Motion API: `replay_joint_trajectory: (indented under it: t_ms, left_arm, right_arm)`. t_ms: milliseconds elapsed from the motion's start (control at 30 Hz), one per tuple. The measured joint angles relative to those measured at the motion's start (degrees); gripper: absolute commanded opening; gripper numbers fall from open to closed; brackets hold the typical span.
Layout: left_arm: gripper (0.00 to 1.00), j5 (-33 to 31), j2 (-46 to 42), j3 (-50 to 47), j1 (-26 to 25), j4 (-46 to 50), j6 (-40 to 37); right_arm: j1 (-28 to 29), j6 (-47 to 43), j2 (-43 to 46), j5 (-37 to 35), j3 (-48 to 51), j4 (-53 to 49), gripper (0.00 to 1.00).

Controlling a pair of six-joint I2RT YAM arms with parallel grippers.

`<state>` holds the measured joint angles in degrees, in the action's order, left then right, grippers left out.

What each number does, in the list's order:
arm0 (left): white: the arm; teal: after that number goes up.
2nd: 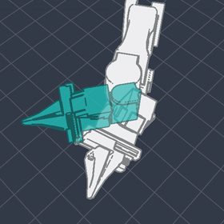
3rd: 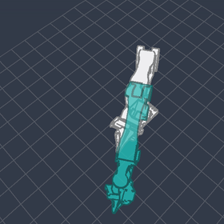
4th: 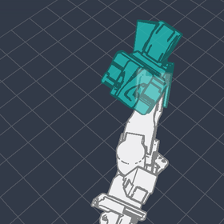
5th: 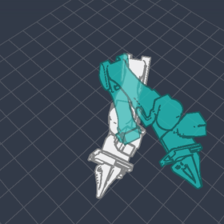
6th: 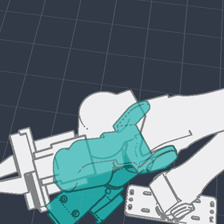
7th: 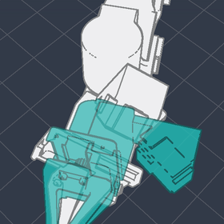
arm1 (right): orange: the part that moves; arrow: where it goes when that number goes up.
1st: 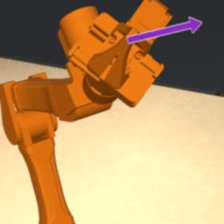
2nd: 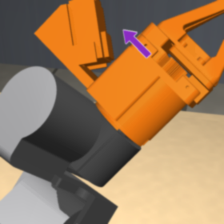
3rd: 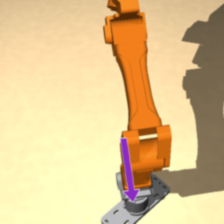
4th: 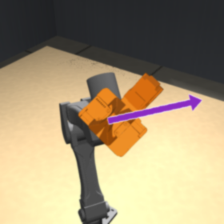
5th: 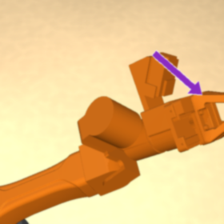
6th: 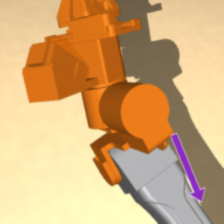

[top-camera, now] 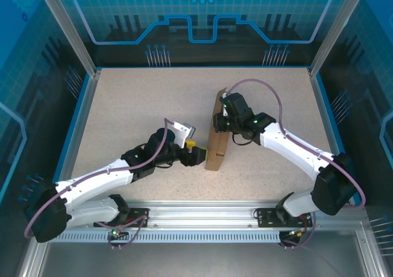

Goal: Fold the paper box

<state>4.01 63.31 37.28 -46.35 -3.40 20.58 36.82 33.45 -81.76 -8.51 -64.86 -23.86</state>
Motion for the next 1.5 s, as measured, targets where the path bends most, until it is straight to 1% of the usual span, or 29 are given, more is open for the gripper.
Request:
replay_joint_trajectory:
  t_ms: [100, 200, 400, 633, 900, 1067, 1200, 1300, 1400, 1500]
  left_arm:
    - [0.84, -4.11, 0.07, 0.00, -3.23, -0.50, -0.57]
    - [0.87, -8.48, 0.46, 0.15, -6.84, -0.85, -1.55]
    - [0.93, -16.15, 4.52, 3.69, -11.19, -0.55, -2.97]
    - [0.99, -21.66, 9.86, 8.68, -13.66, 0.50, -2.89]
    - [0.99, -26.58, 15.08, 13.18, -15.23, 3.32, -2.67]
    - [0.99, -29.99, 16.83, 14.01, -15.72, 4.66, -2.73]
    - [0.97, -31.21, 17.94, 14.03, -15.91, 4.37, -2.75]
    - [0.92, -31.26, 18.40, 14.08, -16.09, 3.56, -2.80]
    - [0.85, -31.28, 18.51, 14.08, -16.13, 3.06, -2.93]
    - [0.75, -31.28, 18.51, 13.84, -16.13, 2.29, -3.17]
  right_arm:
    - [-0.02, 0.00, 0.00, 0.07, 0.04, 0.17, 0.13]
    - [-0.02, 0.00, 0.00, 0.15, 0.07, 0.35, 0.13]
    - [0.00, 0.00, 0.02, 0.20, 0.31, 0.81, 0.13]
    - [-0.02, 0.00, 0.02, 0.37, 0.33, 0.87, 0.12]
    - [-0.02, 0.00, 0.09, 0.37, 0.42, 1.01, 0.12]
    - [-0.02, 0.00, 0.17, 0.37, 0.57, 1.09, 0.12]
    - [-0.07, 0.00, 0.24, 0.37, 0.70, 1.27, 0.12]
    - [-0.09, -0.02, 0.28, 0.37, 0.70, 1.27, 0.12]
    - [-0.11, -0.02, 0.33, 0.33, 0.70, 1.31, 0.12]
    - [-0.13, -0.02, 0.50, -0.04, 0.70, 1.25, 0.12]
